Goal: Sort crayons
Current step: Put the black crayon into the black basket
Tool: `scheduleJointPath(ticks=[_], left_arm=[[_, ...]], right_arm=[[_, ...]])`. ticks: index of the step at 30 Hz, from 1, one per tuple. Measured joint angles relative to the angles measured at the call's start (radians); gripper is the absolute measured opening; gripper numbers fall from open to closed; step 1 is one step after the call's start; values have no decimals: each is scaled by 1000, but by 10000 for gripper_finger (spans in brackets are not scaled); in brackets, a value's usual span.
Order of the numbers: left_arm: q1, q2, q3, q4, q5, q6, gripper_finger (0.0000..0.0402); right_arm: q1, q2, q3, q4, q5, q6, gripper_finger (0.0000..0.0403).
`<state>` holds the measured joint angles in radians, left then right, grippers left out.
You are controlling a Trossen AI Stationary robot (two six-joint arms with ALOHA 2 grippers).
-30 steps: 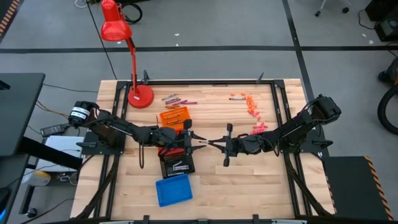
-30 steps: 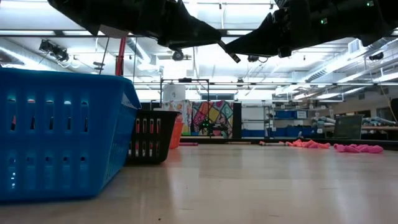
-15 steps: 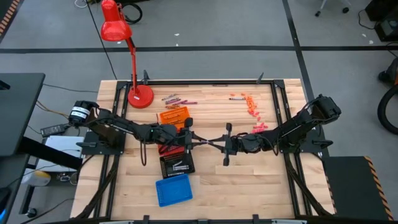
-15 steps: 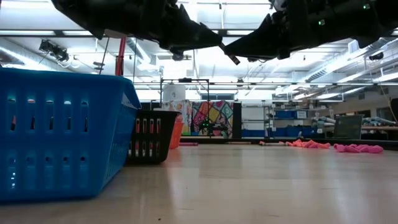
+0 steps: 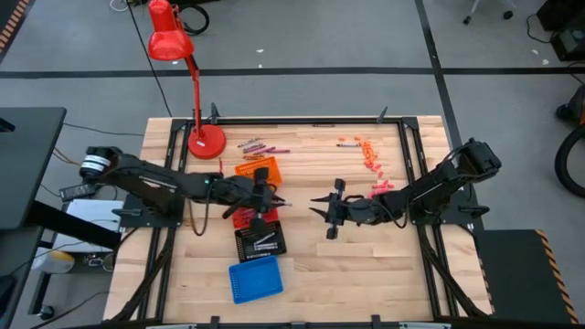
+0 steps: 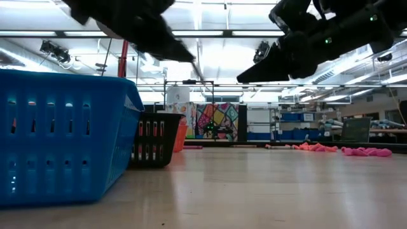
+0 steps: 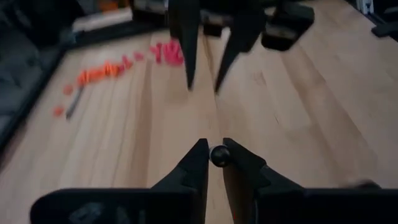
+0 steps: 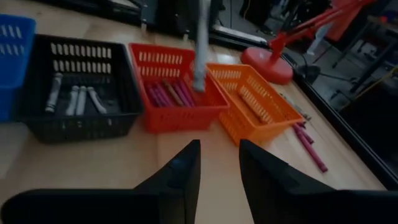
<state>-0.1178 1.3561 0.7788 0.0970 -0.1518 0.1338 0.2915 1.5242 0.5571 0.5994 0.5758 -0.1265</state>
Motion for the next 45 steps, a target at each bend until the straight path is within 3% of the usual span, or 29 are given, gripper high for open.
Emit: scheduleJointPath(ticks=[4,10,14,18,26,31,38,45], left_arm=[[-7,-80,0,-183,21,-124,44],[-10,-108,0,-388,259,-337,44],[-10,-99,0,-459,402,-453,45],[-10,-100,0,-458,462,-550,46],[-14,-81,2,-459,472,-680,47],[-61,-8,66,-474,472,-699,47],[-96,138,224,-707,373,-643,48],[-105,257,288,-817,366,-615,48]], right_arm=[[-16,0,0,-33,0,2,115],[-50,0,0,-33,-1,-5,115],[-80,0,0,-32,-25,-5,115],[-110,0,0,-33,-124,-5,114],[-149,0,0,-32,-183,-15,114],[-170,0,0,-25,-228,-34,114],[-190,0,0,-22,-328,-42,113],[-190,0,0,-17,-343,-42,113]])
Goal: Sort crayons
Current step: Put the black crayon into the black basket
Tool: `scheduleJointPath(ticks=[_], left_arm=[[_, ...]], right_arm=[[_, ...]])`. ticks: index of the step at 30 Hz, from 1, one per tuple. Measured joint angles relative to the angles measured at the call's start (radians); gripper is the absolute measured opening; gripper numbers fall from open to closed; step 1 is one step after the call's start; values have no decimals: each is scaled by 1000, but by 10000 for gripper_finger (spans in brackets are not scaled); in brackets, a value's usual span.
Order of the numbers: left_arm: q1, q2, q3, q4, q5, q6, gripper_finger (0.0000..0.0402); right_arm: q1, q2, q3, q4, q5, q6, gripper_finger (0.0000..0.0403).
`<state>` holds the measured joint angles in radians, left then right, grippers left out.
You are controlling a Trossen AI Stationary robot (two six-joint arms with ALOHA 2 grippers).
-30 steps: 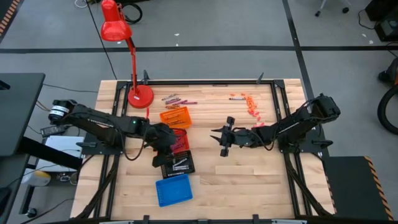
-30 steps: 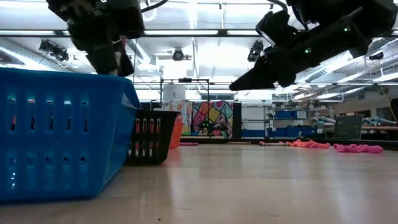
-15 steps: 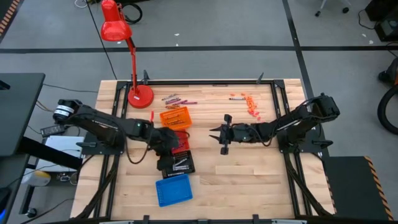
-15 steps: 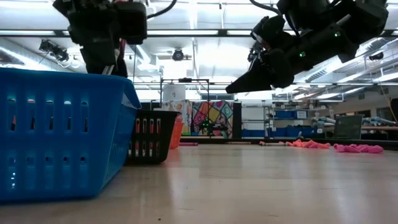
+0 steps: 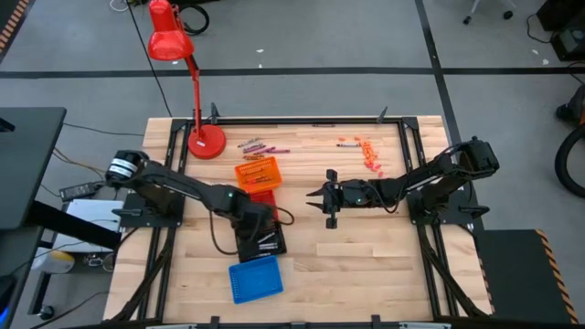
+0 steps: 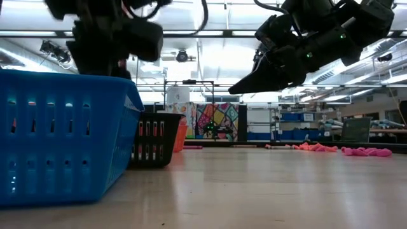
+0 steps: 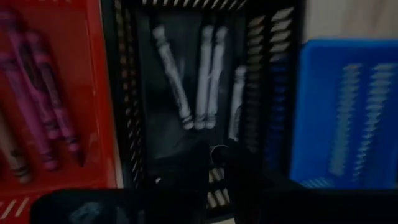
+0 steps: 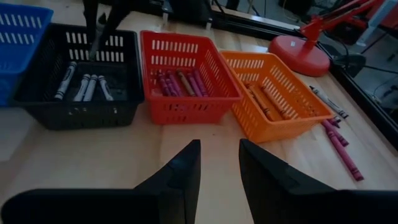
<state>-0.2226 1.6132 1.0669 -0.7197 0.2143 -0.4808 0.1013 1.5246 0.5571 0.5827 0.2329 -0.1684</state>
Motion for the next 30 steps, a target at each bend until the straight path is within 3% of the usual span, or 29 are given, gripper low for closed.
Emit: scheduleJointPath(ticks=[8,20,30], left_arm=[[-1,57,28,-23,41,52,55],[9,56,152,-88,-13,201,141],[101,56,250,-79,-519,486,143]], right_arm=[[1,0,0,-1,-3,0,113],[1,0,0,-15,-11,0,113],[1,0,0,-91,95,9,113]])
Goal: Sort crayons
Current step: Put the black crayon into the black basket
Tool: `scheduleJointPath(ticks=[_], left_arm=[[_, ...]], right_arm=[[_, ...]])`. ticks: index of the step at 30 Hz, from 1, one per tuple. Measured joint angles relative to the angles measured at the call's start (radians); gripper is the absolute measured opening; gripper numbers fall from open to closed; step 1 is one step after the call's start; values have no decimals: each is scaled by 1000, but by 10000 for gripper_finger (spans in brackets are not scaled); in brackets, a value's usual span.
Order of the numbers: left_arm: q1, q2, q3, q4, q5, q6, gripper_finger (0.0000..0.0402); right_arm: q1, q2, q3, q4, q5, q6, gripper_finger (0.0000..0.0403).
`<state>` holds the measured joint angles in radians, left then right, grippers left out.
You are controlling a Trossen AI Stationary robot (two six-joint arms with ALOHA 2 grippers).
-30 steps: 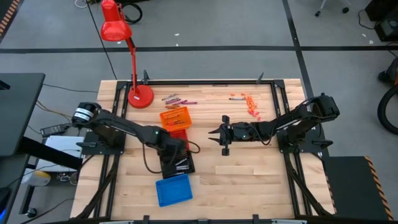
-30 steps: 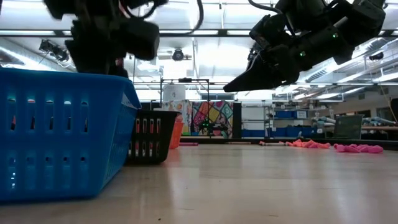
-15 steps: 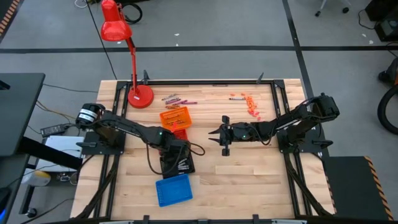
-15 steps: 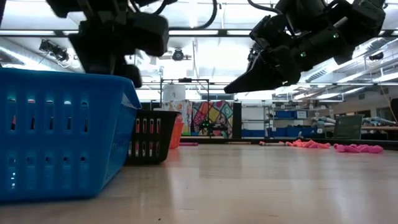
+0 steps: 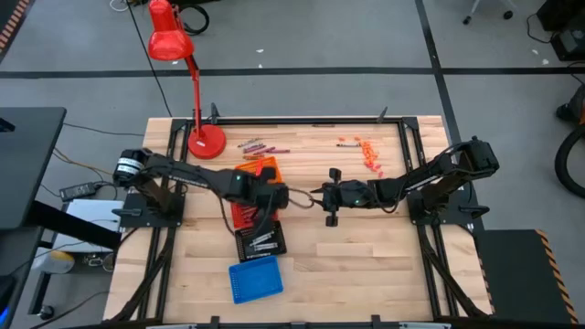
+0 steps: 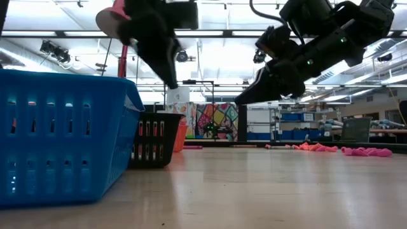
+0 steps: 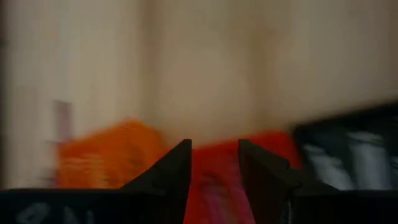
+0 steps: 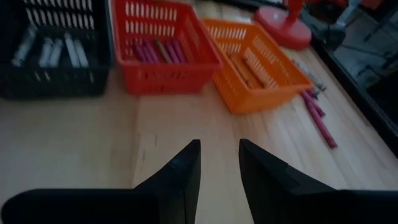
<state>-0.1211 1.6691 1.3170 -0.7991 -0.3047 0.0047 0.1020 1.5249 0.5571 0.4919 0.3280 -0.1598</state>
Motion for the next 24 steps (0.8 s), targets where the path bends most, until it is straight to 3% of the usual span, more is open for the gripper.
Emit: scheduleJointPath(ticks=[3,10,16,24], left_arm=[[66,0,0,62,-79,95,143],[263,0,0,230,-92,186,143],[464,0,0,191,99,190,142],[715,5,-29,126,240,208,141]], right_arm=[[0,0,0,-25,-4,8,113],[0,0,0,-46,-8,86,113],[0,0,0,-184,10,155,113],[0,0,0,-269,39,209,113]])
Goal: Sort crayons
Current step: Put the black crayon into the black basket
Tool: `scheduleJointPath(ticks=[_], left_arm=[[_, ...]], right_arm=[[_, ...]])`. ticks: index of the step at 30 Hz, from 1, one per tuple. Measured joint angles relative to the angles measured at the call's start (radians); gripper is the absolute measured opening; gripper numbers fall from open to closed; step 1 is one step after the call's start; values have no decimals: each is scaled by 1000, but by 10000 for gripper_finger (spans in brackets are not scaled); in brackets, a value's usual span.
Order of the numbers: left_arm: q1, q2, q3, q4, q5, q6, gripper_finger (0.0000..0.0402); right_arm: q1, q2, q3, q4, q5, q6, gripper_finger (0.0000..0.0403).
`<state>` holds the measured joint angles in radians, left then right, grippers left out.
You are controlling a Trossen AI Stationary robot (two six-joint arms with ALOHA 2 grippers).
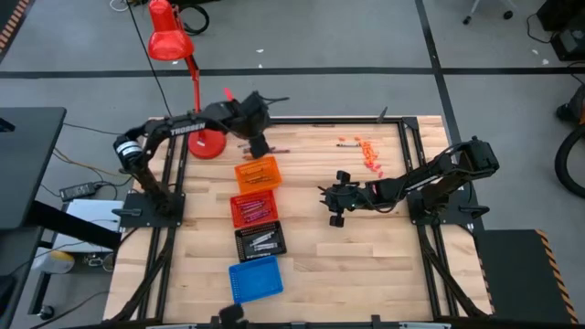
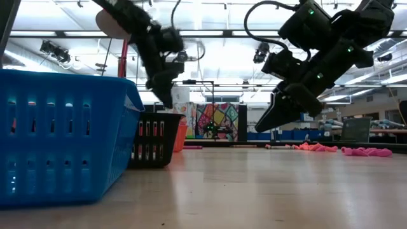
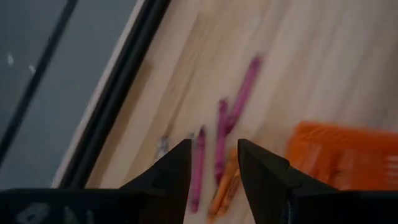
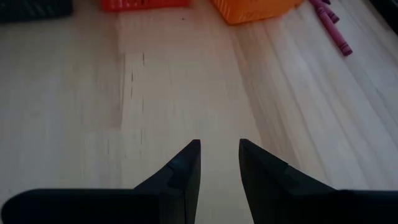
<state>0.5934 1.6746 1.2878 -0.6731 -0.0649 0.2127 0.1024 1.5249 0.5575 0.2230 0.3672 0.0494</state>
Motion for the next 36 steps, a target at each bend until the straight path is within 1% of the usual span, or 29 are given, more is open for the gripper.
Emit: scheduleJointPath(ticks=[3,7,12,19,27,32,36], left_arm=[[62,11,-54,17,7,44,141],[113,35,-139,59,12,127,141],[136,41,-190,141,18,185,141],[164,41,-251,229,103,229,141],[203,41,-265,290,198,253,141],[202,44,-265,297,209,271,141],[202,81,-265,304,209,273,141]], right_arm=[[0,0,0,5,0,-1,113],[2,0,0,12,-1,-3,113],[2,0,0,38,-2,-8,113],[2,0,0,43,-25,-11,114],[2,0,0,43,-29,-8,114],[3,0,0,43,-40,-8,114],[5,0,0,43,-58,-7,114]])
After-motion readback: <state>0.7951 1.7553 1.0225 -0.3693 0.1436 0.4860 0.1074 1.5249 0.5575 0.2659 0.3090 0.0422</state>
